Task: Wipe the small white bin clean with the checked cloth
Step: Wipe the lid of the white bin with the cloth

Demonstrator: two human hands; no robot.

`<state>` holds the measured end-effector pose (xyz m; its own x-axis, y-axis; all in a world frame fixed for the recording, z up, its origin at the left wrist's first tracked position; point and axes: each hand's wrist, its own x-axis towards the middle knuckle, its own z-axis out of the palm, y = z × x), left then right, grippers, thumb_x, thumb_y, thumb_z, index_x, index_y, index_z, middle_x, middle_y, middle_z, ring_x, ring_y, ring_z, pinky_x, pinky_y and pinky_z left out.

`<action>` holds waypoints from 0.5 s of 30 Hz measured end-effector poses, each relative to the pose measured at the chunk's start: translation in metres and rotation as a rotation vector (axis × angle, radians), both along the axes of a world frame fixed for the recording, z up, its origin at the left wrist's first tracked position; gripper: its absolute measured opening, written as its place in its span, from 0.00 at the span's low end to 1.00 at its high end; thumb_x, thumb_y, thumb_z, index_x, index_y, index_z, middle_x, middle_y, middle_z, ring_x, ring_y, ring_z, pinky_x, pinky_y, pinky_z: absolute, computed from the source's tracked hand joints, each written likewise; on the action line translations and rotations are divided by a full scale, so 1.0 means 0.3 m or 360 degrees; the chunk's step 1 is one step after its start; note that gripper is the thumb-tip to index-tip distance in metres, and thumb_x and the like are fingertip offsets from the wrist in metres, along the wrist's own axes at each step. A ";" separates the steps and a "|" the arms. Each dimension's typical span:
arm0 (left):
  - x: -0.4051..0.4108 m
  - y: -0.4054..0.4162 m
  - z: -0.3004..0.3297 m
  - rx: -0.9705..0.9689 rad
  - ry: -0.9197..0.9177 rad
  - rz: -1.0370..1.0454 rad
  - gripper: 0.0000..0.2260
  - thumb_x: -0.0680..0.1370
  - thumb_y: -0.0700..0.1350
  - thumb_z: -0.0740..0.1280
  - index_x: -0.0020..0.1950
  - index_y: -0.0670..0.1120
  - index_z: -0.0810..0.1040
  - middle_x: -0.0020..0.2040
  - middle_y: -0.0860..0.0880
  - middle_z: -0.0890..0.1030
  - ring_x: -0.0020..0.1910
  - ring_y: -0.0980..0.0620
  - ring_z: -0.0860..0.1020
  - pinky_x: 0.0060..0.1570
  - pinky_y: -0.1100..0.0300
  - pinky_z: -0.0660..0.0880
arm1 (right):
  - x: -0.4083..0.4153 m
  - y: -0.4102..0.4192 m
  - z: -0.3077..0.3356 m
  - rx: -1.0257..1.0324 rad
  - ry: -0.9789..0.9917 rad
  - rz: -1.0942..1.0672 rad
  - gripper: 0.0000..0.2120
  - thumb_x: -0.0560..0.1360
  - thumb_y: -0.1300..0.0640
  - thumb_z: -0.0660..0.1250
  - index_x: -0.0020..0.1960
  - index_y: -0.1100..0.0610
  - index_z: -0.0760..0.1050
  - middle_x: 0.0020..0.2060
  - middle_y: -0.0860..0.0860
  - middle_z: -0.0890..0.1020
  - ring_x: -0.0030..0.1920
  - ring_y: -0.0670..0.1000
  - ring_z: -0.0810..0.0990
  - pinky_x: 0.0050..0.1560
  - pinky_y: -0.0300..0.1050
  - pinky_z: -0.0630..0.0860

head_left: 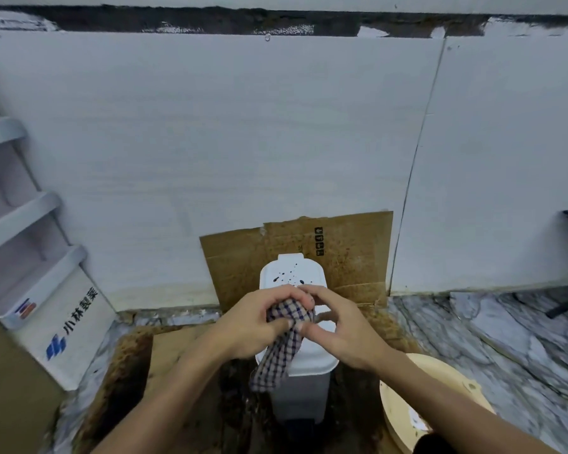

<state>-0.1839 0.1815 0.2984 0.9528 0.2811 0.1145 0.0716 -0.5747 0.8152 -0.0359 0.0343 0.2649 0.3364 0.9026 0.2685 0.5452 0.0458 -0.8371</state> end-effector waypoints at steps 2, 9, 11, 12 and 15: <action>-0.016 0.012 0.007 0.0009 0.0061 -0.0003 0.20 0.81 0.35 0.65 0.56 0.63 0.81 0.57 0.63 0.82 0.57 0.63 0.80 0.50 0.66 0.81 | -0.011 0.021 0.000 -0.0044 0.0084 0.0056 0.12 0.74 0.51 0.72 0.56 0.50 0.80 0.51 0.46 0.83 0.54 0.48 0.81 0.56 0.47 0.79; -0.056 0.057 -0.019 0.0129 0.0062 0.0203 0.22 0.80 0.38 0.71 0.61 0.66 0.74 0.59 0.60 0.80 0.52 0.56 0.82 0.50 0.56 0.84 | -0.005 0.055 -0.031 -0.0035 0.0376 -0.0023 0.09 0.76 0.58 0.74 0.48 0.57 0.74 0.41 0.53 0.85 0.46 0.55 0.85 0.49 0.54 0.81; -0.056 0.078 -0.041 0.0158 0.0034 0.0308 0.21 0.79 0.39 0.73 0.60 0.64 0.74 0.56 0.60 0.81 0.51 0.53 0.83 0.50 0.53 0.84 | 0.005 0.056 -0.039 -0.0017 0.0458 -0.0071 0.09 0.77 0.61 0.71 0.53 0.54 0.73 0.43 0.53 0.86 0.47 0.53 0.86 0.51 0.54 0.82; -0.055 0.088 -0.053 0.0204 0.0019 0.0353 0.20 0.79 0.39 0.73 0.59 0.64 0.74 0.55 0.60 0.81 0.50 0.53 0.83 0.50 0.53 0.83 | 0.012 0.056 -0.046 -0.0026 0.0449 -0.0114 0.12 0.78 0.61 0.71 0.57 0.51 0.72 0.45 0.55 0.86 0.48 0.55 0.86 0.51 0.57 0.82; -0.045 0.105 -0.092 0.0283 -0.0029 0.0456 0.14 0.79 0.42 0.73 0.54 0.62 0.77 0.54 0.61 0.82 0.54 0.57 0.81 0.55 0.52 0.82 | 0.030 0.053 -0.069 -0.0042 0.0291 -0.0235 0.21 0.79 0.59 0.69 0.65 0.40 0.67 0.44 0.59 0.84 0.45 0.59 0.85 0.49 0.62 0.81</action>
